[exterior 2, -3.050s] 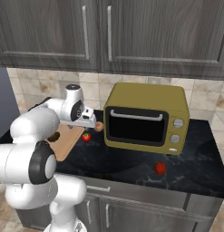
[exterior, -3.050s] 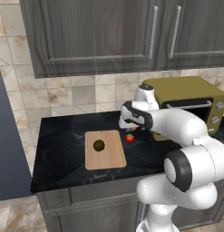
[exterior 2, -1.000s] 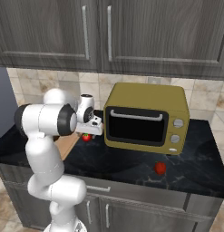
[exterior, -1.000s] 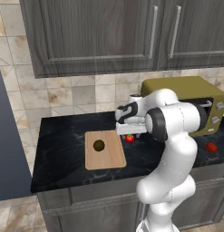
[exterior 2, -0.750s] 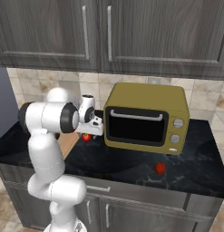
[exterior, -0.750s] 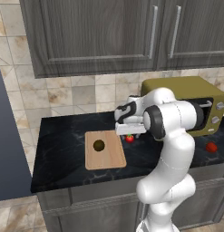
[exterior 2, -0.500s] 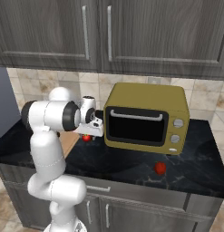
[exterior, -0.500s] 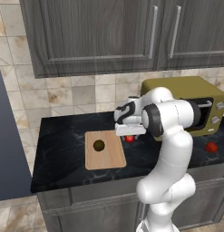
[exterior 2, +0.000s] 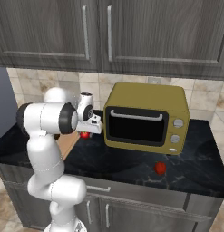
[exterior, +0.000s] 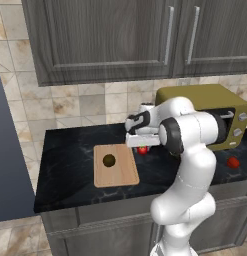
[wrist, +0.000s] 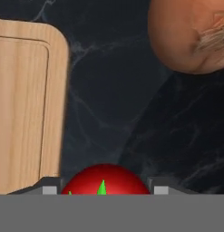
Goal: Place the avocado, onion, tomato, and bell pepper on the cutting board.
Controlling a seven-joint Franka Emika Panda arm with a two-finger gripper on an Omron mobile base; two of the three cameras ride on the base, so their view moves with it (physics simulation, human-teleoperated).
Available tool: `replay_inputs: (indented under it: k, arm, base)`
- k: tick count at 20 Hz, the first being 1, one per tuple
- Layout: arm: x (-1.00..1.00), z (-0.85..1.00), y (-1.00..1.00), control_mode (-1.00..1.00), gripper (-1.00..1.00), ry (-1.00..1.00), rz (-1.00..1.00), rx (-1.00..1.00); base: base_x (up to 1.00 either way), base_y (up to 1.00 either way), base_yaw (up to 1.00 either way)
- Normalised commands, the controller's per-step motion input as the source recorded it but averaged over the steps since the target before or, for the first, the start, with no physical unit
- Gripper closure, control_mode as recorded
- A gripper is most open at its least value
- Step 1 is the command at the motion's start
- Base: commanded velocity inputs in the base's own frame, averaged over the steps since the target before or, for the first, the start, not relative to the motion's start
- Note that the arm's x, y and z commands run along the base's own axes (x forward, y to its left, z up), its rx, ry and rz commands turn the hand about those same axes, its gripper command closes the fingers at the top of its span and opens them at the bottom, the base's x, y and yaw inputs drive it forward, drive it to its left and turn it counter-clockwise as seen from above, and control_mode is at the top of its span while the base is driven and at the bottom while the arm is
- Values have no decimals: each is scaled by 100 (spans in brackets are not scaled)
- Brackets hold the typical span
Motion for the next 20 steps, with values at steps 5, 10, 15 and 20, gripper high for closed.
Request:
replay_inputs:
  k: [5, 10, 15, 20]
  arm:
    - [-18, 46, 42, -100, 100, -10, 0, 0]
    - [-2, 17, 51, -100, 100, 0, 0, 0]
    - [9, 0, 15, -100, 100, 0, 2, 0]
    - [20, 0, 13, -100, 100, 0, 0, 0]
  base:
    - [0, 0, 0]
    - [0, 0, 0]
    - [0, 0, 0]
    - [0, 0, 0]
